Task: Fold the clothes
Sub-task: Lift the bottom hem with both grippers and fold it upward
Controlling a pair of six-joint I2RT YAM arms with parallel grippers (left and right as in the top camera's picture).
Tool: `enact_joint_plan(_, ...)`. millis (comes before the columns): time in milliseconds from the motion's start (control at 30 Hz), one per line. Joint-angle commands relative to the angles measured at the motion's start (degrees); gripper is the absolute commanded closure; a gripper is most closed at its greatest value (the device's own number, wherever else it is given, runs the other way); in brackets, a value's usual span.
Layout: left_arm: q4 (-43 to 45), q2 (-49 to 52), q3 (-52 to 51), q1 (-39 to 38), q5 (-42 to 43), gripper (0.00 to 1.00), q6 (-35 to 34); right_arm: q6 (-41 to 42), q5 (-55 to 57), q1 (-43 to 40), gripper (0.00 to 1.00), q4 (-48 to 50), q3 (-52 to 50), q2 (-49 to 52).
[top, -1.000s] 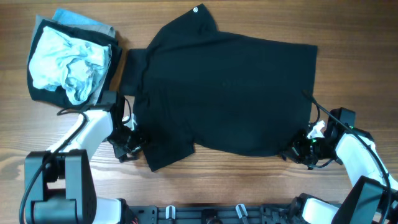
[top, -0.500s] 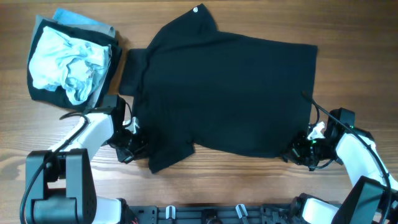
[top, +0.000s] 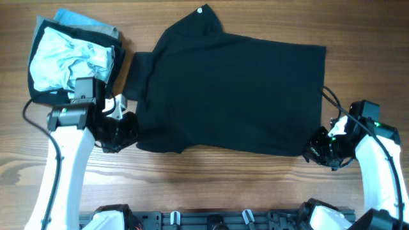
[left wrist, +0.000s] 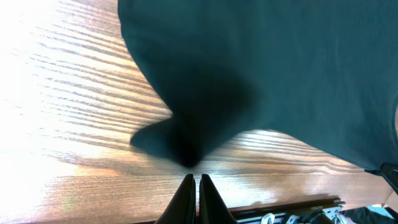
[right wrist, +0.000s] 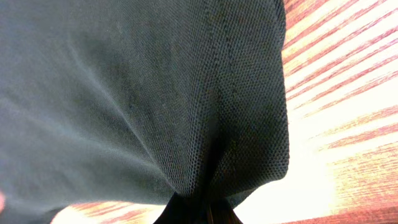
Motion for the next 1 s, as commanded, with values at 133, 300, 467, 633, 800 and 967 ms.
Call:
enact_joint_plan(133,8.0,-1.14,0.52,0.37,-1.4,0.96,-1.49,-2.84,-7.87,0.31,0.96,9.84,0.9,-1.07)
enact_joint_plan(300,16.04,-0.85,0.52,0.2,-1.36,0.96,-2.86,1.46,-7.87,0.31,0.96,14.53,0.9,-1.07)
enact_joint_plan(467,3.82,0.81,-1.22,-1.27,-2.34,0.45,-2.86,0.92,-7.82,0.31,0.96,12.44,0.9,-1.07)
enact_joint_plan(633,5.11,2.8,-9.7,-3.17,-2.4,0.4,-2.89,0.92,-7.8,0.31,0.96,12.5,0.9,-1.07)
enact_joint_plan(800,18.4,4.59,-17.77,-5.22,-0.07,0.42,-2.89,0.92,-7.8,0.31,0.96,12.63,0.9,-1.07)
enact_joint_plan(967,24.41,7.65,-21.55,-7.34,0.09,0.45,-2.86,0.81,-7.82,0.31,0.96,12.39,0.9,-1.07)
